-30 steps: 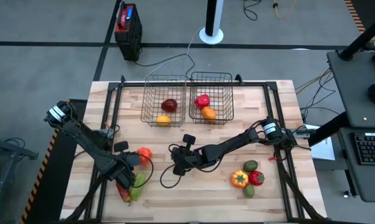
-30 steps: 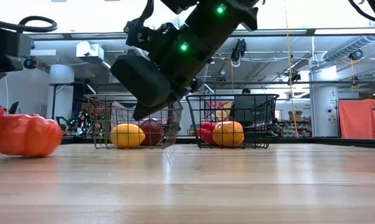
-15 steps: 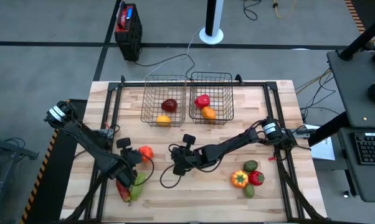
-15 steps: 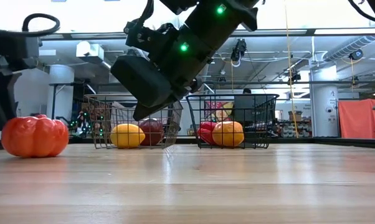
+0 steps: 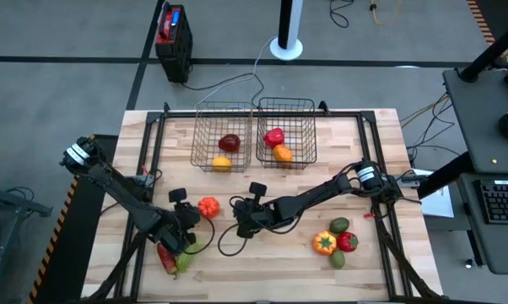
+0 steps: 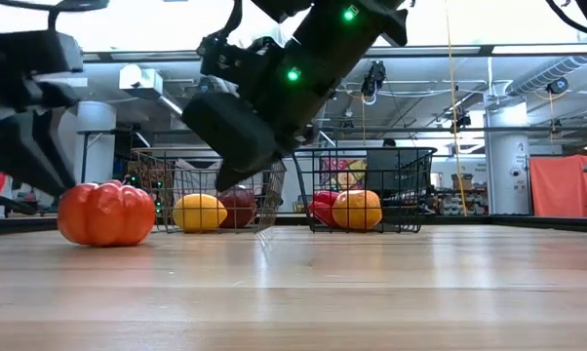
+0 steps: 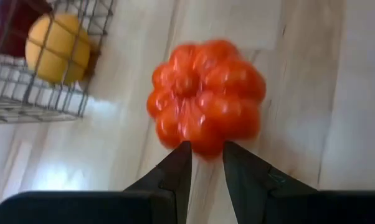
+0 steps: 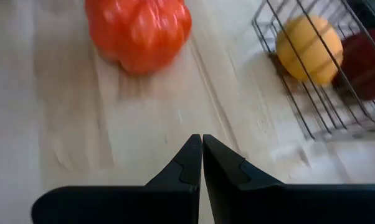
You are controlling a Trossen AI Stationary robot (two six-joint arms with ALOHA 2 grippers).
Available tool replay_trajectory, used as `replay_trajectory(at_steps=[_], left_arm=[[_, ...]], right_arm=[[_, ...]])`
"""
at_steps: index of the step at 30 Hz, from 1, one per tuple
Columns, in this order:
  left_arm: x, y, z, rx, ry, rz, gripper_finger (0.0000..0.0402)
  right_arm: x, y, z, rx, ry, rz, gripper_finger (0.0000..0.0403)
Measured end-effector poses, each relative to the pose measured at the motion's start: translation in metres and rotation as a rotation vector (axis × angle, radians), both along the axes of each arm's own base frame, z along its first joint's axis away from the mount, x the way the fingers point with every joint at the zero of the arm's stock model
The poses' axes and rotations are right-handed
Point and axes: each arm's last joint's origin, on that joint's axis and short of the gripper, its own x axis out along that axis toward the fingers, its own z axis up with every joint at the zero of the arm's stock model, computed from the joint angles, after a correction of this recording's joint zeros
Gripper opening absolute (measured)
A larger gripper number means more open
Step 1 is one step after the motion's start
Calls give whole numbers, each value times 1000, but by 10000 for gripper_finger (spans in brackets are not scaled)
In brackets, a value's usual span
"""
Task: Sort produce into baskets
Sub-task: Put the orange pumpkin into the black wire basket
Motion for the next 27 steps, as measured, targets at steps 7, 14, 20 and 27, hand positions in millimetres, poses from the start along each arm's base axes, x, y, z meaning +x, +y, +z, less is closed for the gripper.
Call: replay_trajectory(at_steps=[7, 14, 20, 27], left_arm=[[2, -2, 10, -16, 2, -39, 77], [-7, 7, 38, -87, -75, -92, 77], [-17, 26, 56, -102, -208, -90, 74], [-30, 45, 35, -172, -222, -43, 35]], right_arm=[[-15, -6, 10, -80, 92, -75, 9], [-38, -13, 22, -92, 105, -99, 9], [-47, -18, 21, -36, -134, -43, 9], [-44, -21, 8, 121, -473, 251, 9]])
